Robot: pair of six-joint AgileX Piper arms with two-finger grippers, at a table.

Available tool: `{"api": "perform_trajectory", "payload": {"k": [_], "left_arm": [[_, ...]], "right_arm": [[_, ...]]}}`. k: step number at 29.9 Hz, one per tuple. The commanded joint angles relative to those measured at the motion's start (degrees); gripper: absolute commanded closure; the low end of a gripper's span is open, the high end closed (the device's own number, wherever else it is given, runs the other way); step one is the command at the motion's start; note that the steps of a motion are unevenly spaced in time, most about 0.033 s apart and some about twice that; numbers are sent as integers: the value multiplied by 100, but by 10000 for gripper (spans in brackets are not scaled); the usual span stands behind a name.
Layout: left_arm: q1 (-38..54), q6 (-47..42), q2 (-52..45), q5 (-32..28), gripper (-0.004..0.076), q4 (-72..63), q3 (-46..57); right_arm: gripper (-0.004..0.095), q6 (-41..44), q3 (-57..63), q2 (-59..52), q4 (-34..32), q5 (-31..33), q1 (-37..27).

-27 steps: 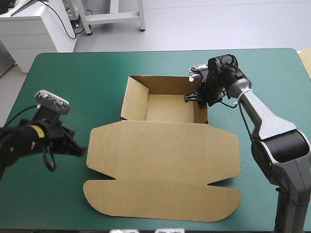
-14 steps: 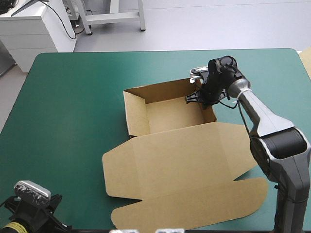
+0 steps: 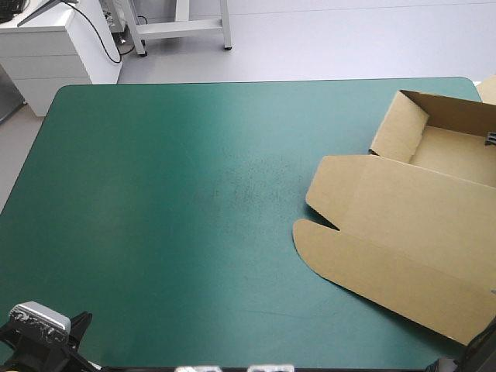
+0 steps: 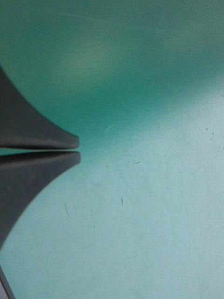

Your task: Fold the box

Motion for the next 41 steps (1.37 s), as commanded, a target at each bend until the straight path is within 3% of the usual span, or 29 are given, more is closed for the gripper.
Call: {"api": "perform_trajectory", "payload": {"k": [1,3,8,13,17,21,24,27,31,37,41], "left_arm": [[-22,-57,66,-325,731,22,-131],[-22,-57,66,-325,731,22,-131],[-22,-57,66,-325,731,8,-131],[-22,-57,66,-325,731,8,-131],[-22,-57,66,-325,731,8,-131],[-22,-57,66,-325,731,8,-131],[-22,-57,66,-325,731,8,-131],[-22,-57,66,-325,731,8,-131],[-22,-57,66,-325,731,8,-131],[-22,-57,66,-325,731,8,-131],[-22,-57,66,-325,731,8,-131]], "right_arm": [[900,-63,-148,-385,-76,58,-414],[837,0,-148,-385,-76,58,-574],[545,146,-148,-385,237,58,-871],[509,-201,-148,-537,498,58,-1007],[574,-542,-148,-932,561,58,-1029],[927,-555,-148,-1460,1218,58,-1029],[908,-739,-148,-1865,2121,58,-997],[909,-941,-148,-2375,2526,58,-760],[908,-941,19,-3089,2238,58,-139],[910,-926,1477,-4618,1363,58,899],[910,-874,2408,-5660,1493,58,1220]]}}
